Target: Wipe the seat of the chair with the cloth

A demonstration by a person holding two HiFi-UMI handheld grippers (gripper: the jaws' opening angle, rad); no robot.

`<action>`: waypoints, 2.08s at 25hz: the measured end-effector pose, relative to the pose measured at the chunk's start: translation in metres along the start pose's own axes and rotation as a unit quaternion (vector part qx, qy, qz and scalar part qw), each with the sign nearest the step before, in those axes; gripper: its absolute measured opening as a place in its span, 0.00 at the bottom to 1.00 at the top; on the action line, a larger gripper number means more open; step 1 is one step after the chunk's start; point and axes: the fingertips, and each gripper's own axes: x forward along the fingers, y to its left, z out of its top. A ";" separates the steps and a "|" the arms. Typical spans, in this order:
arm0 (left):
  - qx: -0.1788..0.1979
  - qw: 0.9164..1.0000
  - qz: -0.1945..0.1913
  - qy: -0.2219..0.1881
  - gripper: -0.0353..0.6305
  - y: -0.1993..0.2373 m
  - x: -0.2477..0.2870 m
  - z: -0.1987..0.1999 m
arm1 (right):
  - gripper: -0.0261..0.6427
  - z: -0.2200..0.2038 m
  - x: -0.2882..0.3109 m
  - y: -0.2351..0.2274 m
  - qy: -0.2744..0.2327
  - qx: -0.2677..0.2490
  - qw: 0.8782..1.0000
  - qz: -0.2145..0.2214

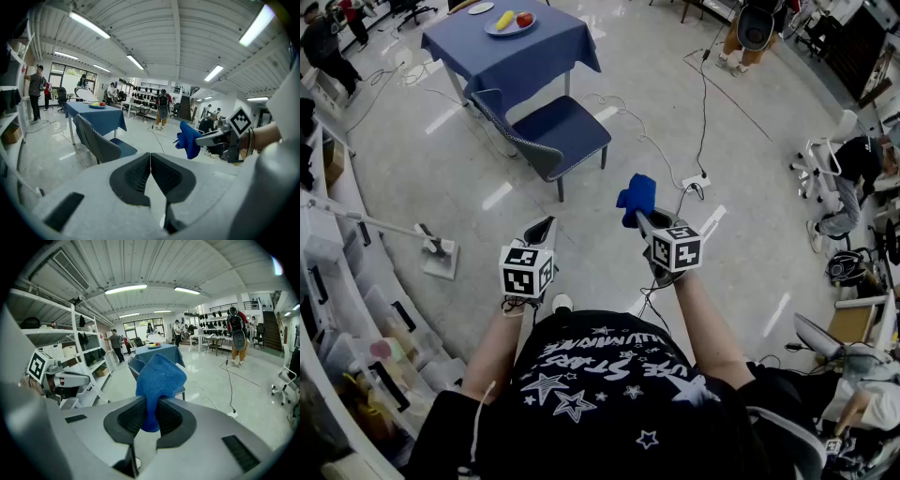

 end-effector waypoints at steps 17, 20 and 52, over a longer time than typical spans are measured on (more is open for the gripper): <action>-0.017 0.999 -0.018 0.022 0.08 0.067 0.003 -0.012 | 0.12 0.012 0.042 0.016 -0.002 0.035 0.999 -0.031; -0.017 0.999 -0.017 0.033 0.08 0.083 0.013 -0.017 | 0.12 0.010 0.047 0.014 -0.003 0.045 0.998 -0.039; -0.093 0.982 0.152 0.061 0.08 0.027 0.261 0.081 | 0.12 0.081 0.199 -0.273 0.067 0.040 0.990 0.116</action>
